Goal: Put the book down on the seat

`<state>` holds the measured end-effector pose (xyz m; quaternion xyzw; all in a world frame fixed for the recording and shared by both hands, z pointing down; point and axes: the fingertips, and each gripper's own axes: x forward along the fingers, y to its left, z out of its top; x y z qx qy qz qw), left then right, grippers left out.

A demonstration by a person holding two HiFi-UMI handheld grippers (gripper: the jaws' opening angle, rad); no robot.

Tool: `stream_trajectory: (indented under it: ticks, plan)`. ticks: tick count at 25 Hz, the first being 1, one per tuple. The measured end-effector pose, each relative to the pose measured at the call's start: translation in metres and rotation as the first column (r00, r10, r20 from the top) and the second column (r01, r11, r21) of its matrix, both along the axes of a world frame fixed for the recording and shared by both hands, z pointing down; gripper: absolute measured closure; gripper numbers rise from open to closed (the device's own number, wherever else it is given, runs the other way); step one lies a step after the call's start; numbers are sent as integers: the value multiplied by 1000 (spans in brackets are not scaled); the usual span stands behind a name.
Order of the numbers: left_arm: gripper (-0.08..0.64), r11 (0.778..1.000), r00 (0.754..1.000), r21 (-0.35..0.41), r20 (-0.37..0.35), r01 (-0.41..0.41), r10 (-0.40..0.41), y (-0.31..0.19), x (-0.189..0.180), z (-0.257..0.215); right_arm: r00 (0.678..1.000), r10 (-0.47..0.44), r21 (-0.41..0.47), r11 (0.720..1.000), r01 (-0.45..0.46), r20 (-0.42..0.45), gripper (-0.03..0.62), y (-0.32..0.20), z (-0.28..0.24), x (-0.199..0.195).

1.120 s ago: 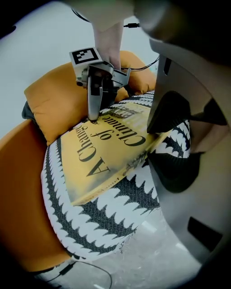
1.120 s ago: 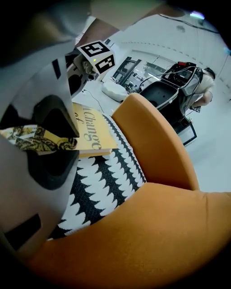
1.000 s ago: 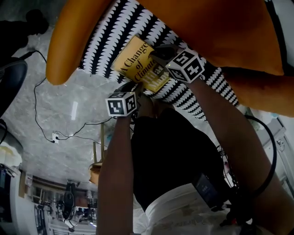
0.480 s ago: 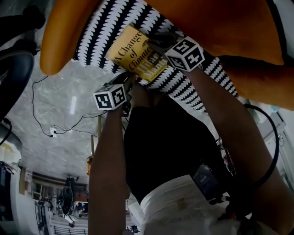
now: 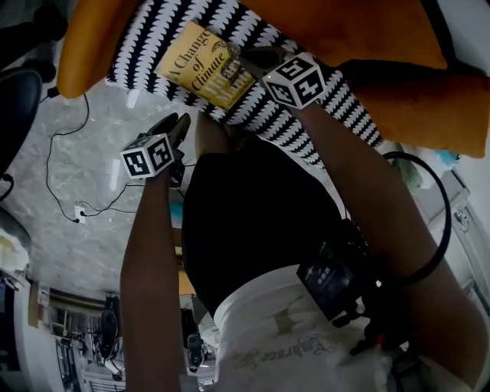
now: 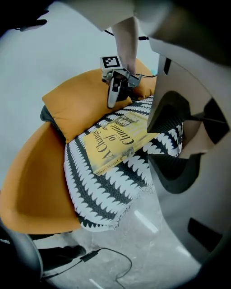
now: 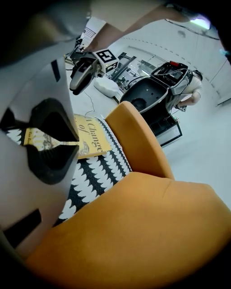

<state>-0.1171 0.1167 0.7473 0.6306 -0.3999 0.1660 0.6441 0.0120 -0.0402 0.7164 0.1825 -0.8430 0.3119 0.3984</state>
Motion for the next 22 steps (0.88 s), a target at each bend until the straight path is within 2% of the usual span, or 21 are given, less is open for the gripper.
stream_trajectory:
  ticks: [3, 7, 16, 19, 22]
  plan:
    - [408, 1000, 1000, 16, 20, -15, 15, 7, 0, -15, 1000, 22, 21, 1000, -22, 10, 566, 7, -22, 6]
    - [421, 997, 999, 75, 42, -34, 31, 2, 0, -42, 997, 52, 53, 997, -54, 49, 572, 13, -58, 8]
    - [533, 980, 990, 167, 107, -111, 93, 4, 8, -120, 991, 46, 51, 997, -53, 126, 577, 55, -144, 23]
    - [546, 971, 988, 210, 131, -111, 85, -2, 3, -147, 984, 51, 68, 996, -63, 170, 577, 58, -173, 22]
    - [548, 966, 989, 245, 141, -78, 44, -2, -6, -177, 975, 55, 82, 994, -74, 216, 577, 64, -203, 14]
